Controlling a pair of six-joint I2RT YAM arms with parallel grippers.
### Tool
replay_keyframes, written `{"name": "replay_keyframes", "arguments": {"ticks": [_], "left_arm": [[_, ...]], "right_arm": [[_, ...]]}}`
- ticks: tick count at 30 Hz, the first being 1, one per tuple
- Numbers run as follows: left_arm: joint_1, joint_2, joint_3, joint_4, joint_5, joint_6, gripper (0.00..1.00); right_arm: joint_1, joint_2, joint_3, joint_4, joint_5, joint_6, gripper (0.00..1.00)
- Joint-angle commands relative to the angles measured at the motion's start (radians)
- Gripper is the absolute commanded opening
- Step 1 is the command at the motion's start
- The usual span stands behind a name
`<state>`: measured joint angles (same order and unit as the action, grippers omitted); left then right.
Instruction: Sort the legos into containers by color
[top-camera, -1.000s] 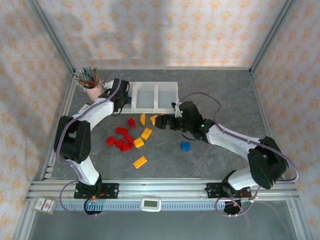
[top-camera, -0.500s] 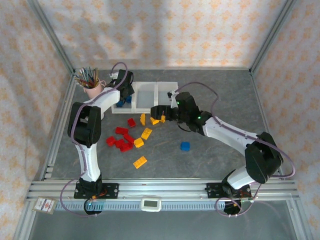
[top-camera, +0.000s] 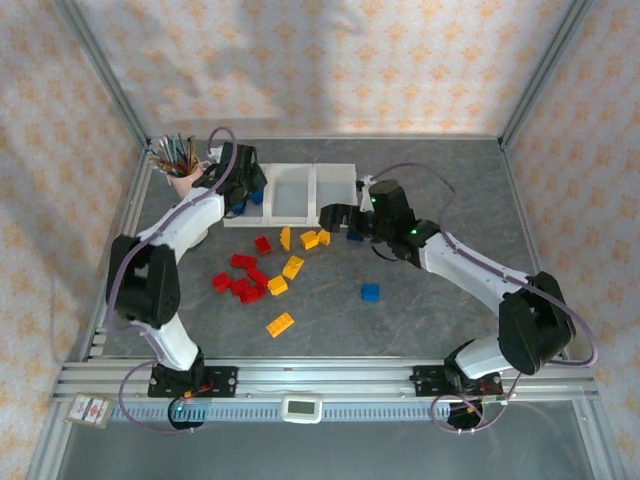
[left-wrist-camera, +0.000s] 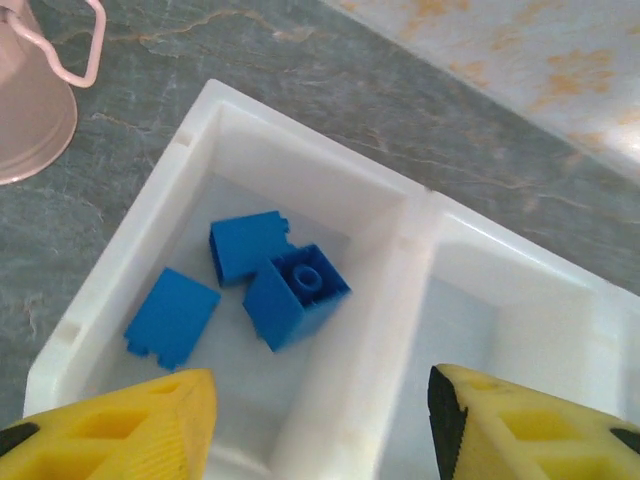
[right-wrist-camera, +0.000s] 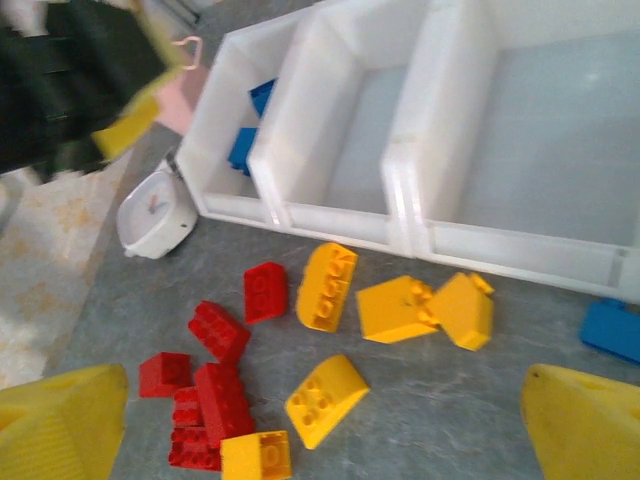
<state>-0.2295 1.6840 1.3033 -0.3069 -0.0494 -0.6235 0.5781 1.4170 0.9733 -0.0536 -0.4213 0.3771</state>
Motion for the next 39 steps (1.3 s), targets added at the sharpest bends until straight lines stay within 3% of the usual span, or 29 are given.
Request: {"name": "replay_keyframes", "arguments": {"ticks": [1, 8, 14, 19, 27, 34, 39], "left_arm": [[-0.078, -0.098, -0.066, -0.027, 0.016, -0.074, 0.62], [-0.321, -0.231, -0.195, 0.012, -0.01, -0.234, 0.64], [-0.524, -0.167, -0.15, -0.023, -0.047, -0.289, 0.65], [-0.627, -0.044, -0.075, -0.018, -0.065, -0.313, 0.68], [-0.653, 0.196, 0.089, -0.009, -0.121, -0.248, 0.73], [-0.625, 0.428, 0.315, -0.131, -0.177, -0.185, 0.79], [-0.604, 0.512, 0.395, -0.207, -0.228, -0.196, 0.85]], "right_arm": [[-0.017, -0.061, -0.048, -0.064, 0.021, -0.01, 1.0], [-0.08, -0.163, -0.15, -0.153, 0.005, 0.004, 1.0], [-0.139, -0.302, -0.258, -0.215, 0.02, 0.037, 1.0], [-0.209, -0.366, -0.322, -0.251, 0.001, 0.045, 1.0], [-0.326, -0.368, -0.344, -0.259, -0.07, 0.007, 1.0], [-0.4, -0.332, -0.347, -0.243, -0.132, -0.018, 1.0], [-0.425, -0.33, -0.349, -0.238, -0.139, -0.024, 1.0]]}}
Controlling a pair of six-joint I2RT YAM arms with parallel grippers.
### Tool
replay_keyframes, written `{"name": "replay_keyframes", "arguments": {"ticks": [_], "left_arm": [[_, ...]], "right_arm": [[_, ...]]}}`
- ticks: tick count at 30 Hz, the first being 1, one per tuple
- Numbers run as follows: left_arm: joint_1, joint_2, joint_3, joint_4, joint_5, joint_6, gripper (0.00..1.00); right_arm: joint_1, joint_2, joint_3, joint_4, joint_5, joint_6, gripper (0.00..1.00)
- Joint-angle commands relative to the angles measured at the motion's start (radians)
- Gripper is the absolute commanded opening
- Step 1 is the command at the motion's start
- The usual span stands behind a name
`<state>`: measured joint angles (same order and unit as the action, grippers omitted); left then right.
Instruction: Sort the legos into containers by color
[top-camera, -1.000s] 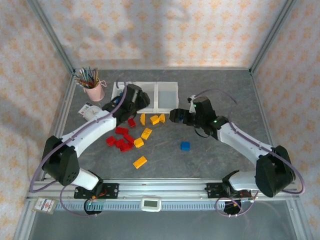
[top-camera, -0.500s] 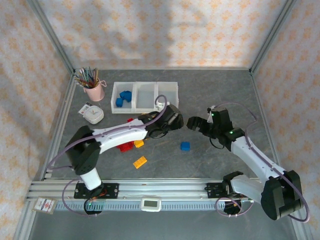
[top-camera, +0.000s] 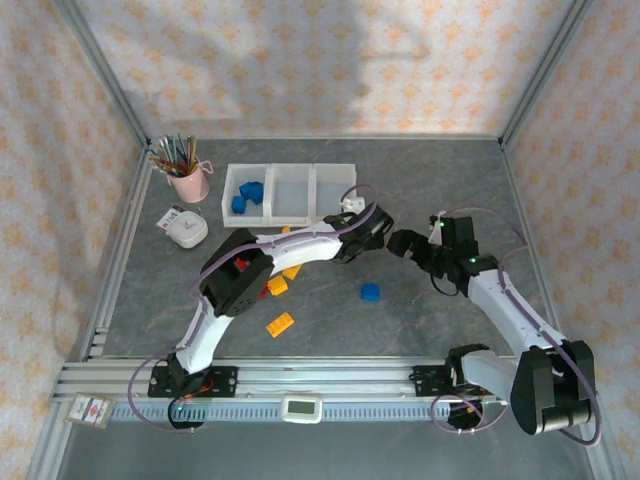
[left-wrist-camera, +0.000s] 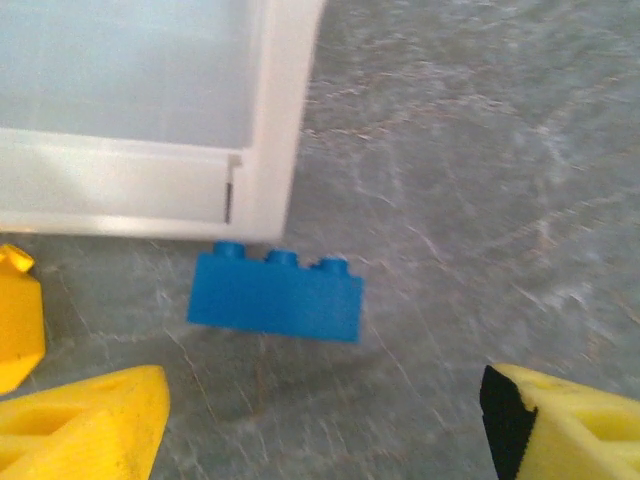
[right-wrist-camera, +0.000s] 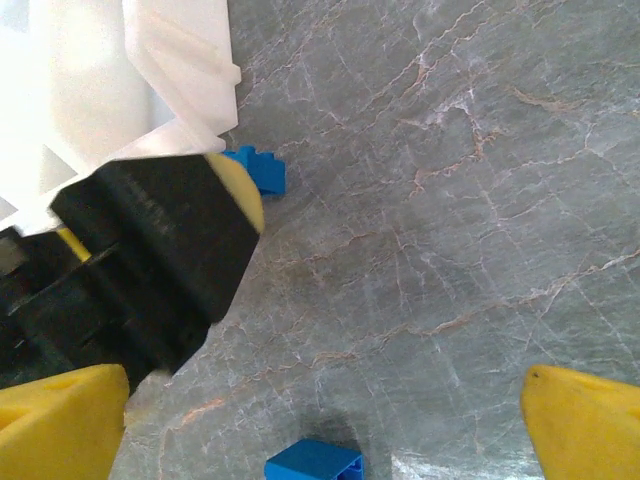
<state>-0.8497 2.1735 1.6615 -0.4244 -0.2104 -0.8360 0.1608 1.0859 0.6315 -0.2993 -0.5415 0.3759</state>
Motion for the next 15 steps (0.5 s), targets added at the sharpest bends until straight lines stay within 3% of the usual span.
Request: {"name": "replay_keyframes", "arguments": {"ticks": [1, 7, 15], "left_arm": [[0.018, 0.032, 0.037, -0.082, -0.062, 0.018, 0.86], [0.04, 0.074, 0.065, -0.033, -0.051, 0.058, 0.85], [0.065, 0.138, 0.134, -0.024, -0.02, 0.095, 0.74]], "right_arm": [[-0.009, 0.003, -0.005, 0.007, -0.017, -0.025, 1.0], [-0.012, 0.022, -0.009, 0.021, -0.021, -0.02, 1.0], [-0.014, 0.034, 0.003, 0.019, -0.019, -0.026, 1.0]]}}
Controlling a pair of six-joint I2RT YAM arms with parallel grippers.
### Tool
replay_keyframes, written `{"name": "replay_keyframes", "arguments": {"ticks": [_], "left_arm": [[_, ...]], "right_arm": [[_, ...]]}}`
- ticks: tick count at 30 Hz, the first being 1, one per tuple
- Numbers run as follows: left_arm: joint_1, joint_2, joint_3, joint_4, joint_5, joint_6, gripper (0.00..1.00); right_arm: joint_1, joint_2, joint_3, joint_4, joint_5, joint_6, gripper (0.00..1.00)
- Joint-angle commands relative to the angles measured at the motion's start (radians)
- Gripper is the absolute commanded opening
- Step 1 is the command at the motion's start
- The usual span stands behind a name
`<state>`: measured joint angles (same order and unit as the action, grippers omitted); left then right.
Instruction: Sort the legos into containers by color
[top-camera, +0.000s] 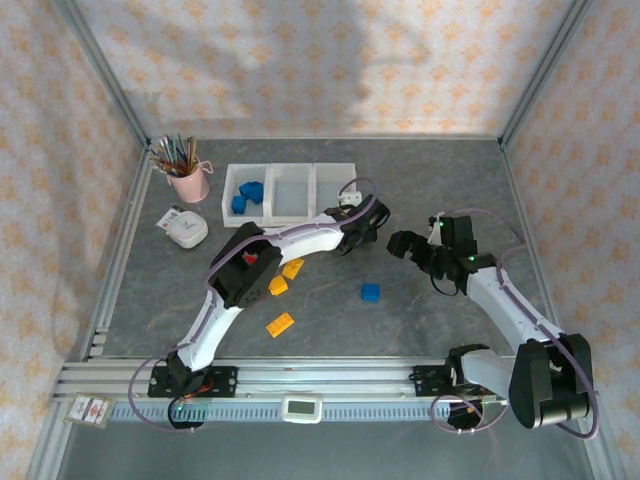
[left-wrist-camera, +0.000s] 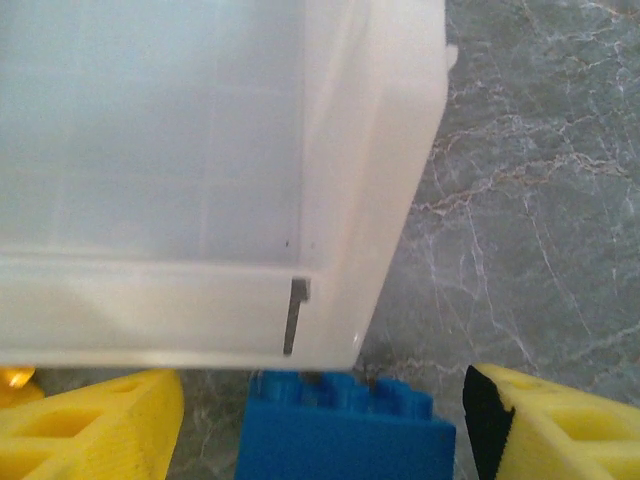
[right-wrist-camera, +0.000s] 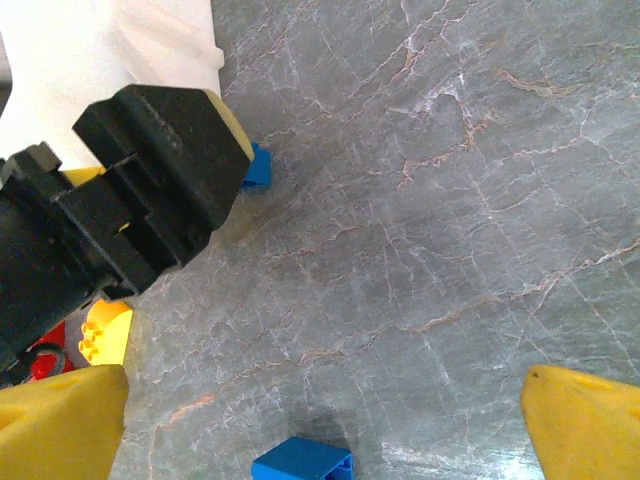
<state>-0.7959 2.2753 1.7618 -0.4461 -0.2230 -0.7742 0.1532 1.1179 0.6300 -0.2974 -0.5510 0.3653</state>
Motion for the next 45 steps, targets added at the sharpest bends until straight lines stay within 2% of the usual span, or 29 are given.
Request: {"name": "replay_keyframes", "arguments": {"ticks": [1, 5, 13, 20, 24, 29, 34, 40, 45], "left_arm": [[0.011, 0.044, 0.039, -0.005, -0.004, 0.035, 0.72], [0.012, 0.058, 0.044, -0.003, 0.017, 0.033, 0.65], [0.001, 0.033, 0.031, 0.005, 0.031, 0.042, 0.44], [-0.032, -0.035, 0.001, -0.003, 0.041, 0.041, 0.39], [-0.057, -0.117, -0.062, 0.003, 0.052, 0.032, 0.38], [-0.066, -0.284, -0.249, 0.084, 0.1, -0.005, 0.36], [-0.063, -0.48, -0.413, 0.096, 0.056, -0.028, 0.35], [0.018, -0.661, -0.547, 0.08, 0.017, -0.045, 0.35], [0.166, -0.763, -0.61, 0.093, 0.014, 0.011, 0.34]], "right_arm": [[-0.007, 0.001, 0.005, 0.015, -0.01, -0.015, 1.0], [-0.008, -0.002, 0.006, 0.008, -0.01, -0.018, 1.0], [-0.007, -0.006, 0.01, -0.005, -0.006, -0.025, 1.0], [-0.008, -0.02, 0.043, -0.039, 0.008, -0.052, 1.0], [-0.007, -0.031, 0.069, -0.058, -0.016, -0.058, 1.0], [-0.001, -0.052, 0.1, -0.067, -0.054, -0.066, 1.0], [0.044, -0.048, 0.131, -0.057, -0.07, -0.068, 1.0], [0.179, -0.011, 0.175, 0.001, -0.046, -0.034, 1.0], [0.317, 0.058, 0.219, 0.086, 0.005, -0.003, 1.0]]}}
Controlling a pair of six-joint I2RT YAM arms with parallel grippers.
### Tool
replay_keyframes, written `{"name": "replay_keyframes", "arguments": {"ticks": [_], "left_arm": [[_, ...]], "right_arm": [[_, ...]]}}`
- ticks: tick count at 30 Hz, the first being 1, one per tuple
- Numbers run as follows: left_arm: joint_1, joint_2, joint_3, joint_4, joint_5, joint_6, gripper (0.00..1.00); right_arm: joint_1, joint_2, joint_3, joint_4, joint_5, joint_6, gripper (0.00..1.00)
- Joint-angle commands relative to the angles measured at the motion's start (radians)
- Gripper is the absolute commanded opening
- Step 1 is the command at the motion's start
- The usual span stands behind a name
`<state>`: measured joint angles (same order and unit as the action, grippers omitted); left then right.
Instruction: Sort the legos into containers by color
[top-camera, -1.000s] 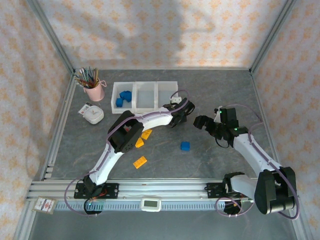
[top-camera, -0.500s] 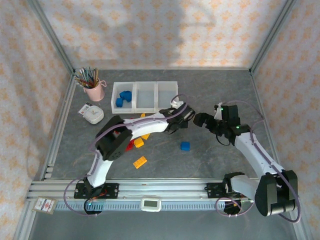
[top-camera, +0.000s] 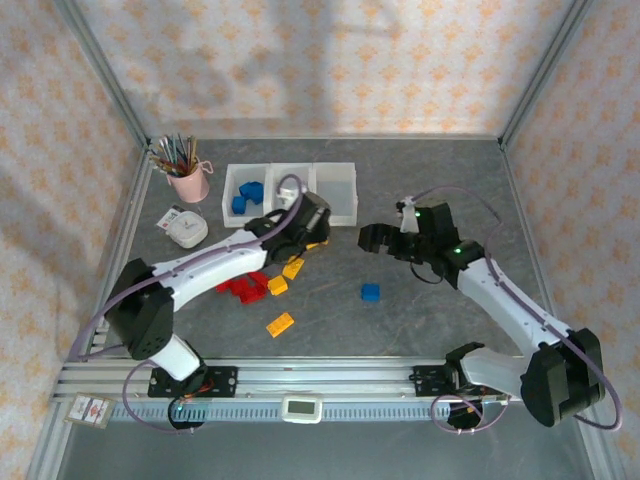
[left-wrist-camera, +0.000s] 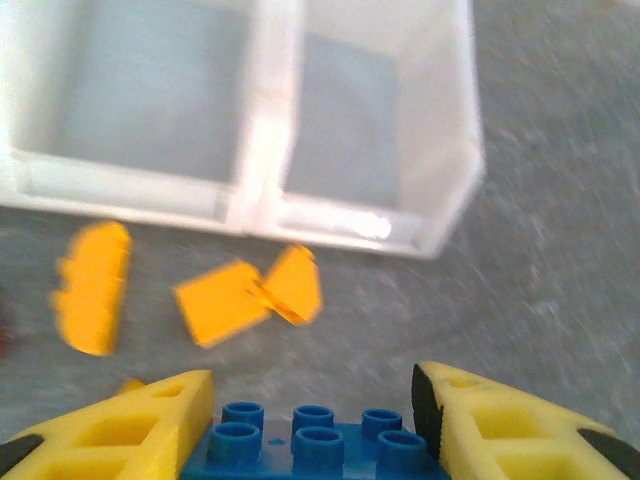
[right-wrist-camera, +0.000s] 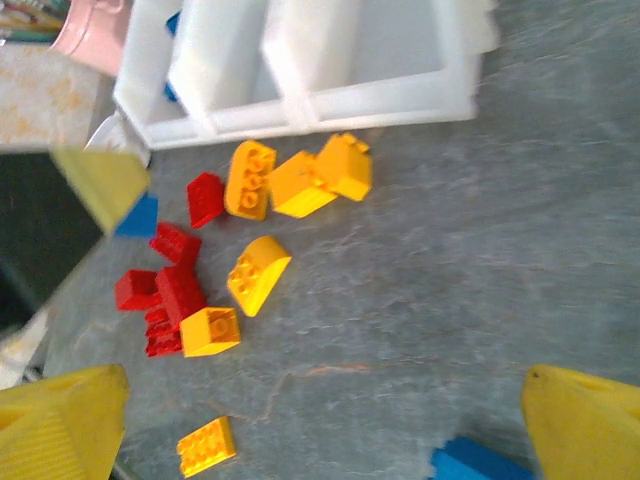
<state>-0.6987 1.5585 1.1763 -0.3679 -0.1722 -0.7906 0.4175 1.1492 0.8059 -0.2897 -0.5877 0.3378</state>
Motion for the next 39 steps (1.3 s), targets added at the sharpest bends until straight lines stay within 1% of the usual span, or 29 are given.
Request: {"name": "replay_keyframes", "arguments": {"ticks": [1, 6, 9, 12, 14, 17, 18, 19, 22, 23, 26, 30, 32, 34, 36, 39], "left_arm": [[0.1, -0.058, -0.029, 0.016, -0.035, 0.038, 0.34], [0.262, -0.05, -0.032, 0.023, -0.025, 0.092, 0.34], [0.346, 0.003, -0.015, 0.049, -0.004, 0.12, 0.34], [0.404, 0.083, 0.028, 0.093, 0.005, 0.153, 0.34], [0.44, 0.152, 0.084, 0.09, 0.02, 0.166, 0.34], [0.471, 0.243, 0.169, 0.069, 0.007, 0.176, 0.35], [0.477, 0.264, 0.192, 0.064, 0.004, 0.183, 0.36], [0.479, 0.28, 0.211, 0.055, 0.0, 0.184, 0.39], [0.482, 0.293, 0.23, 0.049, -0.016, 0.191, 0.52], [0.482, 0.29, 0.23, 0.05, -0.018, 0.192, 0.55], [0.481, 0.276, 0.22, 0.05, 0.002, 0.189, 0.6], [0.481, 0.242, 0.203, 0.046, 0.029, 0.19, 0.65], [0.482, 0.228, 0.205, 0.024, 0.022, 0.182, 0.66], [0.475, 0.204, 0.2, 0.0, 0.055, 0.173, 0.66], [0.45, 0.158, 0.164, 0.001, 0.076, 0.164, 0.67], [0.383, 0.079, 0.092, 0.003, 0.102, 0.141, 0.68]], "right_arm": [[0.076, 0.055, 0.049, 0.101, 0.049, 0.032, 1.0], [0.174, 0.149, 0.08, 0.217, 0.086, 0.076, 1.0], [0.197, 0.213, 0.116, 0.245, 0.102, 0.088, 1.0], [0.201, 0.257, 0.153, 0.249, 0.113, 0.089, 1.0], [0.202, 0.273, 0.167, 0.255, 0.118, 0.087, 1.0], [0.201, 0.291, 0.191, 0.237, 0.136, 0.078, 1.0], [0.202, 0.294, 0.195, 0.234, 0.14, 0.075, 1.0], [0.201, 0.296, 0.198, 0.23, 0.14, 0.073, 1.0], [0.202, 0.296, 0.202, 0.22, 0.147, 0.069, 1.0], [0.201, 0.295, 0.202, 0.218, 0.15, 0.066, 1.0], [0.201, 0.293, 0.205, 0.207, 0.162, 0.058, 1.0], [0.2, 0.289, 0.216, 0.186, 0.188, 0.052, 1.0], [0.193, 0.282, 0.214, 0.183, 0.192, 0.056, 1.0], [0.181, 0.274, 0.213, 0.166, 0.207, 0.075, 1.0], [0.157, 0.258, 0.192, 0.158, 0.198, 0.1, 1.0], [0.124, 0.215, 0.144, 0.148, 0.178, 0.115, 1.0]]}}
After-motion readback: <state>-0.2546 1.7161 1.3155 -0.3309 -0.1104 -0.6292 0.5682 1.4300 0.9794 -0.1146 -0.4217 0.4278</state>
